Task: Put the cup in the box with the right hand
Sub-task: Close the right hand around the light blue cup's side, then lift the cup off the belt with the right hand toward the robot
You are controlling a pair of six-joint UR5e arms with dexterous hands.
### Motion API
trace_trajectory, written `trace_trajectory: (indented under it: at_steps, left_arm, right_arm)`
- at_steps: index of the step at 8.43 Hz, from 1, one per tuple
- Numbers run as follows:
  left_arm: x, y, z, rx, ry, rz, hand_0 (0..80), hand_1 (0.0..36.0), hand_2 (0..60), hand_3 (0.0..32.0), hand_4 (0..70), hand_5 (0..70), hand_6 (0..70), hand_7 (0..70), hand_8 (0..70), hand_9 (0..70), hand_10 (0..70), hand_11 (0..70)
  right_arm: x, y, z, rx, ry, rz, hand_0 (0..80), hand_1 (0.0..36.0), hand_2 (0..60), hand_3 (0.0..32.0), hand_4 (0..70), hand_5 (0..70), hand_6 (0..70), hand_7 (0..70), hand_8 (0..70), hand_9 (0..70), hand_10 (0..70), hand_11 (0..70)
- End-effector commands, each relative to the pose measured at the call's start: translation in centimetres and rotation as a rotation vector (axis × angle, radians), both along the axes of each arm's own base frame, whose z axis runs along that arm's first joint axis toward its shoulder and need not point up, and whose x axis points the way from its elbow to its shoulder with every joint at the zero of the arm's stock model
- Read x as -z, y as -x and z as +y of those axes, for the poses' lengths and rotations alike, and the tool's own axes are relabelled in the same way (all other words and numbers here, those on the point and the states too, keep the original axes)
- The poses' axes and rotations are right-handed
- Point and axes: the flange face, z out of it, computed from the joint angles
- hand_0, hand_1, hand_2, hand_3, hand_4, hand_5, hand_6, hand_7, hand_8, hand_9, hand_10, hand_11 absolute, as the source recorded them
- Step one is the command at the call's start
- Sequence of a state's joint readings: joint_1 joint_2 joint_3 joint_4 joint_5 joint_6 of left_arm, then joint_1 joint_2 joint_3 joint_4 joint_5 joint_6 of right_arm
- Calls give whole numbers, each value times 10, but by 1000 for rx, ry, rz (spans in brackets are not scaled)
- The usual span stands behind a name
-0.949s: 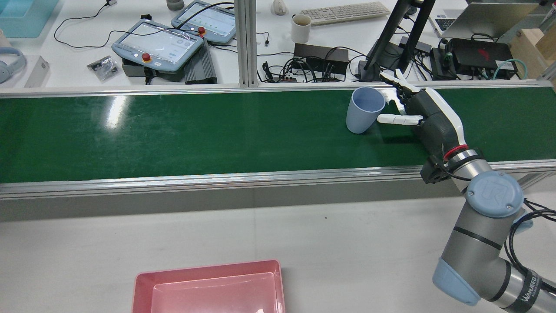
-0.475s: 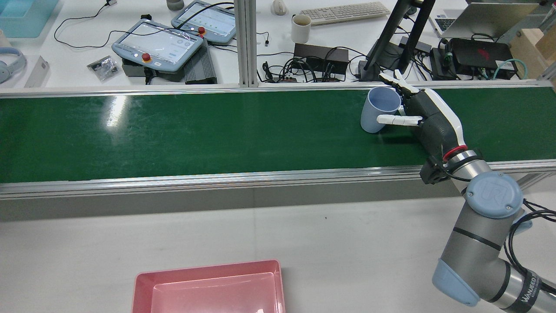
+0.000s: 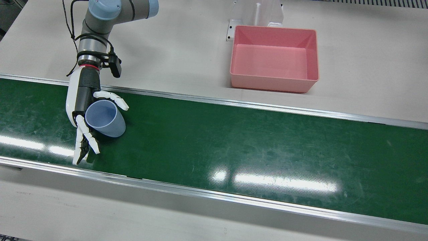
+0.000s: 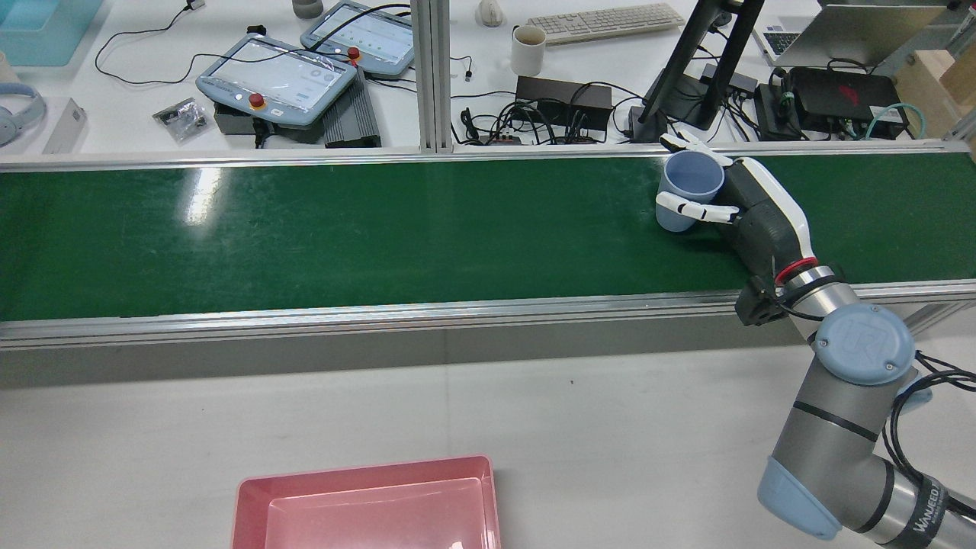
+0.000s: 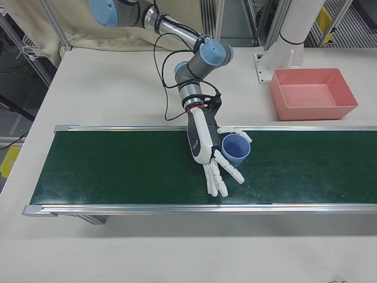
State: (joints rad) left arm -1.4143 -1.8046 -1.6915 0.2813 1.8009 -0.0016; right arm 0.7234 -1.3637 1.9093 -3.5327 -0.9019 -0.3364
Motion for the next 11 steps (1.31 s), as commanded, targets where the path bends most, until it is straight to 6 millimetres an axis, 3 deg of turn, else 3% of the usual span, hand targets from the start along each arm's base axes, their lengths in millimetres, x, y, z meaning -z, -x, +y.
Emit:
trace_trajectory:
  at_steps: [1, 2, 3, 4, 5, 6, 7, 9, 10, 11]
  left_arm:
    - [-1, 0, 0, 0, 1, 0, 0, 0, 0, 0, 0, 0, 0, 0, 0, 0, 0, 0]
    - [0, 0, 0, 0, 0, 0, 0, 0, 0, 0, 0, 0, 0, 0, 0, 0, 0, 0]
    - [-1, 0, 0, 0, 1, 0, 0, 0, 0, 0, 0, 0, 0, 0, 0, 0, 0, 0]
    - [-1, 0, 0, 0, 1, 0, 0, 0, 0, 0, 0, 0, 0, 0, 0, 0, 0, 0]
    - [-1, 0, 0, 0, 1, 0, 0, 0, 0, 0, 0, 0, 0, 0, 0, 0, 0, 0]
    - [-1, 0, 0, 0, 1, 0, 0, 0, 0, 0, 0, 0, 0, 0, 0, 0, 0, 0]
    - [-1, 0, 0, 0, 1, 0, 0, 0, 0, 0, 0, 0, 0, 0, 0, 0, 0, 0]
    - [-1, 0, 0, 0, 1, 0, 0, 0, 0, 0, 0, 0, 0, 0, 0, 0, 0, 0]
    - [1, 0, 0, 0, -2, 0, 0, 0, 0, 0, 0, 0, 0, 0, 0, 0, 0, 0]
    - [-1, 0, 0, 0, 1, 0, 0, 0, 0, 0, 0, 0, 0, 0, 0, 0, 0, 0]
  right_arm:
    - [-1, 0, 0, -1, 4, 5, 463, 234, 487, 0, 8, 57, 75, 276, 81, 169, 0, 0]
    - [-1, 0, 0, 0, 3, 1, 459, 258, 600, 0, 174, 68, 143, 576, 213, 392, 35, 65]
    - [2, 0, 1, 0, -1, -9, 463, 281, 600, 0, 364, 80, 207, 700, 343, 577, 102, 158]
    - [14, 0, 0, 2, -17, -27, 475, 283, 600, 0, 488, 92, 258, 700, 424, 692, 170, 256]
    - [23, 0, 0, 2, -32, -43, 504, 274, 600, 0, 543, 102, 284, 700, 457, 700, 205, 307]
    - [38, -2, 2, 2, -54, -69, 541, 274, 584, 0, 523, 116, 304, 700, 491, 700, 212, 320]
    - [59, -8, 8, 2, -88, -104, 547, 279, 565, 0, 373, 130, 321, 700, 530, 700, 209, 320]
    - [104, -20, 23, 8, -166, -169, 506, 269, 600, 0, 133, 146, 332, 700, 585, 700, 245, 373]
    - [121, -12, 36, 37, -195, -190, 490, 274, 600, 0, 53, 142, 319, 700, 563, 700, 233, 358]
    - [127, 6, 48, 77, -200, -200, 482, 274, 600, 0, 29, 140, 315, 700, 554, 700, 228, 350]
